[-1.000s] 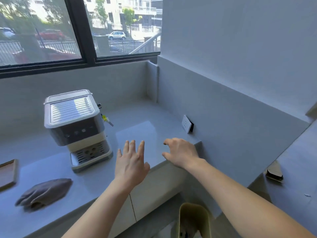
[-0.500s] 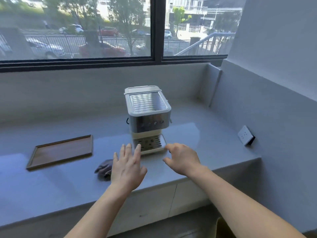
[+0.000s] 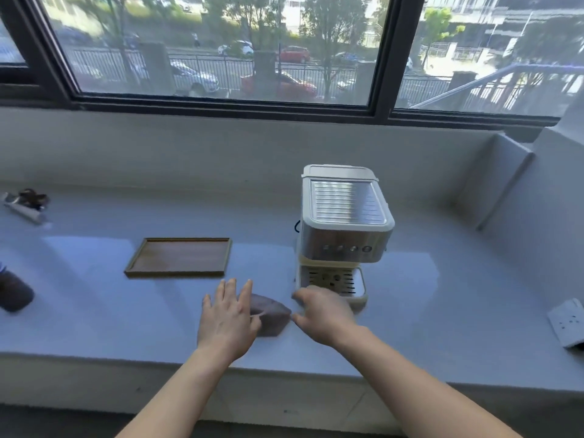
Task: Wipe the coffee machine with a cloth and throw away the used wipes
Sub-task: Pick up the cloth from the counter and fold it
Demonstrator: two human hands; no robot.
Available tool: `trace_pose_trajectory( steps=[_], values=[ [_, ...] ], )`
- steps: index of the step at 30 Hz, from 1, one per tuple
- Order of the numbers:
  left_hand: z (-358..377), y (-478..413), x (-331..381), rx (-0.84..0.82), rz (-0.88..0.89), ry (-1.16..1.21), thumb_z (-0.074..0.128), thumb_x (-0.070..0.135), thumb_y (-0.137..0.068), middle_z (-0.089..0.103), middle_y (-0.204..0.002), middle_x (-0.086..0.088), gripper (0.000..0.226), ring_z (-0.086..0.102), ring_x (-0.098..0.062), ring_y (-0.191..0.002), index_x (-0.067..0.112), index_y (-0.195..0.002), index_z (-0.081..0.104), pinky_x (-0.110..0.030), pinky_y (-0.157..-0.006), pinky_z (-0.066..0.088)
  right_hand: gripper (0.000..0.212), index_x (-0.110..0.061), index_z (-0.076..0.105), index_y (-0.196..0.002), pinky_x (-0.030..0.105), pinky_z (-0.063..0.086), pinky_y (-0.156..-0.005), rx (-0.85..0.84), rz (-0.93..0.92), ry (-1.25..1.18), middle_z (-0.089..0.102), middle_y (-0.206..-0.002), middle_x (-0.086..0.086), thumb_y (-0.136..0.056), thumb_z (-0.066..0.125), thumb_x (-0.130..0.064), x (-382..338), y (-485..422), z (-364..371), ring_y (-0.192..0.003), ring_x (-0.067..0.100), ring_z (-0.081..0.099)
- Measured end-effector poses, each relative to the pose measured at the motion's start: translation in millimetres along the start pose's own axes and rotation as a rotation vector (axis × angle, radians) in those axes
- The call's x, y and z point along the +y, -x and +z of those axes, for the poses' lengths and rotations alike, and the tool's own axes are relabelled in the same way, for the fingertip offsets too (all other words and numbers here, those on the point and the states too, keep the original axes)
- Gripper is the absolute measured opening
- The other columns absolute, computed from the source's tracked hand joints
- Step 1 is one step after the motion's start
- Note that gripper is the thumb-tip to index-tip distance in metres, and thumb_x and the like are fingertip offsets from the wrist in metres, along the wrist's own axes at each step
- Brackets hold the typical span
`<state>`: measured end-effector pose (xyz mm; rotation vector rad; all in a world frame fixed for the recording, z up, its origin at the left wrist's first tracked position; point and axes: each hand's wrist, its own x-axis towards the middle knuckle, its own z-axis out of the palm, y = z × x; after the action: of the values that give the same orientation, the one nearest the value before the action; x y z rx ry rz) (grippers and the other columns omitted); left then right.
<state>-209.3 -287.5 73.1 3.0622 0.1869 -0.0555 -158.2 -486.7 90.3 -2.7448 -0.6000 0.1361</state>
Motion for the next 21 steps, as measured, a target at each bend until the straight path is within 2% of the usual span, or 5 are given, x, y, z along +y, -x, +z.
trace_pose_trajectory(
  steps=[3,8,16,18,21],
  values=[
    [9,-11,-6,-0.021,-0.039,-0.024,0.043,0.051,-0.095,0.017,-0.161,-0.011,0.074,0.012,-0.030,-0.149,0.024,-0.156,0.010,-0.048,-0.119,0.019,0.036,-0.027,0.058,-0.122,0.040,0.053,-0.084,-0.059,-0.051,-0.029,0.065,-0.119,0.000,-0.088,0.059,-0.040,0,-24,15,-0.110,0.026,0.061],
    [30,-23,-19,-0.109,-0.077,-0.005,0.047,0.051,-0.093,0.018,-0.160,-0.010,0.075,0.016,-0.028,-0.147,0.027,-0.155,0.012,-0.046,-0.118,0.020,0.036,-0.027,0.059,-0.119,0.038,0.052,-0.084,-0.115,-0.116,-0.007,0.063,-0.117,0.003,-0.085,0.062,-0.038,-2,-45,46,-0.108,0.027,0.060],
    [58,-53,-39,-0.247,-0.006,0.084,0.056,0.054,-0.089,0.016,-0.163,-0.006,0.082,0.017,-0.025,-0.148,0.031,-0.155,0.013,-0.043,-0.117,0.026,0.041,-0.021,0.054,-0.121,0.036,0.046,-0.091,-0.139,-0.104,0.034,0.054,-0.125,0.003,-0.083,0.064,-0.032,-7,-70,81,-0.114,0.028,0.052],
    [66,-63,-45,-0.271,0.044,0.111,0.057,0.051,-0.087,0.017,-0.162,-0.004,0.081,0.019,-0.023,-0.147,0.033,-0.155,0.015,-0.042,-0.113,0.031,0.046,-0.022,0.052,-0.125,0.037,0.045,-0.093,-0.158,-0.080,0.051,0.052,-0.128,0.003,-0.082,0.064,-0.032,-10,-77,87,-0.115,0.029,0.050],
    [75,-73,-56,-0.289,0.140,0.137,0.057,0.042,-0.084,0.031,-0.153,0.000,0.072,0.035,-0.025,-0.137,0.036,-0.149,0.025,-0.042,-0.100,0.045,0.046,-0.023,0.050,-0.126,0.039,0.047,-0.091,-0.218,-0.033,0.094,0.050,-0.130,0.001,-0.082,0.064,-0.032,-18,-84,95,-0.116,0.028,0.048]
  ],
)
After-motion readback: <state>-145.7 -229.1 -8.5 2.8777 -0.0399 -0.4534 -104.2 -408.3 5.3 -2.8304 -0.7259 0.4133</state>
